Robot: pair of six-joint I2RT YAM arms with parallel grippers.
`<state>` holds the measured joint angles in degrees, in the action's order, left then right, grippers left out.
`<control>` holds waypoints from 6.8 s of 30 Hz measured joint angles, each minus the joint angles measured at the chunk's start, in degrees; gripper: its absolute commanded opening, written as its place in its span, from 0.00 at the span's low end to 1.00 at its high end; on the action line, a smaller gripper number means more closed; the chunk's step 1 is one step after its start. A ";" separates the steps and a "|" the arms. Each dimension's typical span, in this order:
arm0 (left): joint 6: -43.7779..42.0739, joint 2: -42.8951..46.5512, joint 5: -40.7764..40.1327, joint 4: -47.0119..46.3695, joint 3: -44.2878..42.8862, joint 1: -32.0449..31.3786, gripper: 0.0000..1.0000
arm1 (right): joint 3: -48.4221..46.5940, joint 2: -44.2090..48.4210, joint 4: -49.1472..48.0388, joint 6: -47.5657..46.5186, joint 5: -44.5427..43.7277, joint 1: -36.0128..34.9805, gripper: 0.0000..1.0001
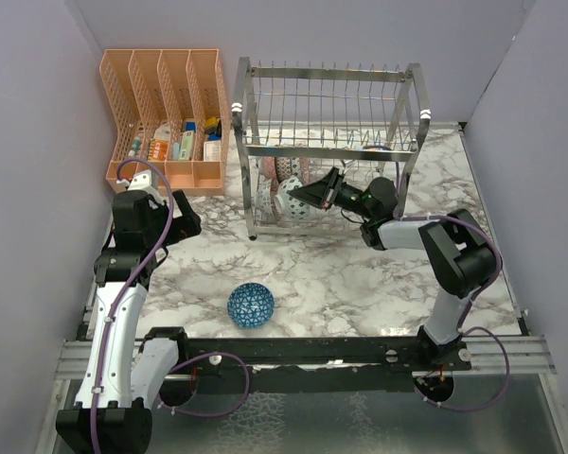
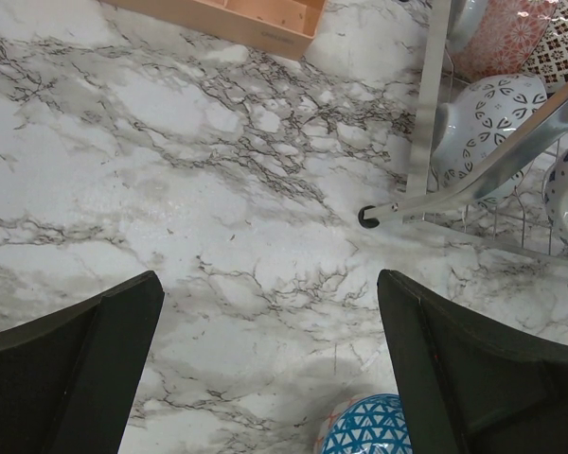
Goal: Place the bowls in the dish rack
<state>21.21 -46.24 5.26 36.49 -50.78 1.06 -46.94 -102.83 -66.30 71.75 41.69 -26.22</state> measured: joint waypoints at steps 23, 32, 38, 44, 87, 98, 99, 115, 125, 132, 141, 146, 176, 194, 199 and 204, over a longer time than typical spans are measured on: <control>-0.24 -1.03 -0.24 0.00 0.00 0.00 0.99 | -0.90 -14.12 -14.05 12.57 -11.43 1.20 0.01; -0.22 -1.09 -0.24 0.00 0.00 0.00 0.99 | -0.90 -17.07 -14.73 17.97 -14.34 1.20 0.01; -0.22 -1.14 -0.24 0.00 0.00 0.00 0.99 | -1.07 -17.62 -14.86 20.70 -16.70 0.46 0.01; -0.24 -1.14 -0.28 0.00 0.00 0.00 0.99 | -1.86 -18.16 -15.10 22.23 -19.69 -0.98 0.01; -0.37 -0.94 -0.37 0.00 0.00 0.00 0.99 | 6.36 -9.60 -14.95 14.34 -21.24 -4.11 0.44; -0.31 -0.94 -0.35 0.00 0.00 0.00 0.99 | 14.75 -0.22 -12.48 8.52 -17.18 -13.60 0.53; -0.31 -0.94 -0.35 0.00 0.00 0.00 0.99 | 15.39 2.10 -10.62 6.71 -16.83 -15.58 0.54; 1.27 -0.52 -0.37 0.09 -0.15 0.00 0.99 | 10.56 22.49 38.95 -29.99 -28.87 -39.58 0.60; 1.64 0.68 -0.37 0.63 -0.37 0.00 0.99 | -6.99 12.31 60.30 -47.98 -37.97 -54.40 0.62; 1.62 1.70 -0.37 1.75 -0.37 0.00 0.99 | -14.82 1.92 72.54 -55.43 -42.45 -56.19 0.62; 1.57 1.77 -0.37 1.75 -0.37 0.00 0.99 | -16.46 0.22 77.44 -59.54 -48.78 -56.35 0.43; 1.57 1.77 -0.37 1.70 -0.35 0.00 0.99 | -16.44 0.17 77.88 -59.89 -49.90 -56.35 0.34; 1.60 1.77 -0.35 1.31 0.02 0.00 0.99 | -4.13 16.20 72.78 -51.69 -46.73 -48.78 0.01; 1.57 1.77 -0.37 1.62 -0.42 0.00 0.99 | 4.70 26.80 59.63 -41.27 -14.95 -24.17 0.01; 1.53 1.77 -0.37 1.77 -0.96 0.00 0.99 | 4.90 26.75 55.80 -38.10 -8.74 -19.08 0.01; 1.27 1.79 -0.61 1.81 -1.07 0.00 0.99 | 4.90 26.77 53.09 -36.13 -5.25 -15.91 0.01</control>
<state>22.48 -44.45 4.64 38.30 -51.86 1.06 -42.04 -76.05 -13.21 35.62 36.45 -42.13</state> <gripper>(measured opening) 0.993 0.033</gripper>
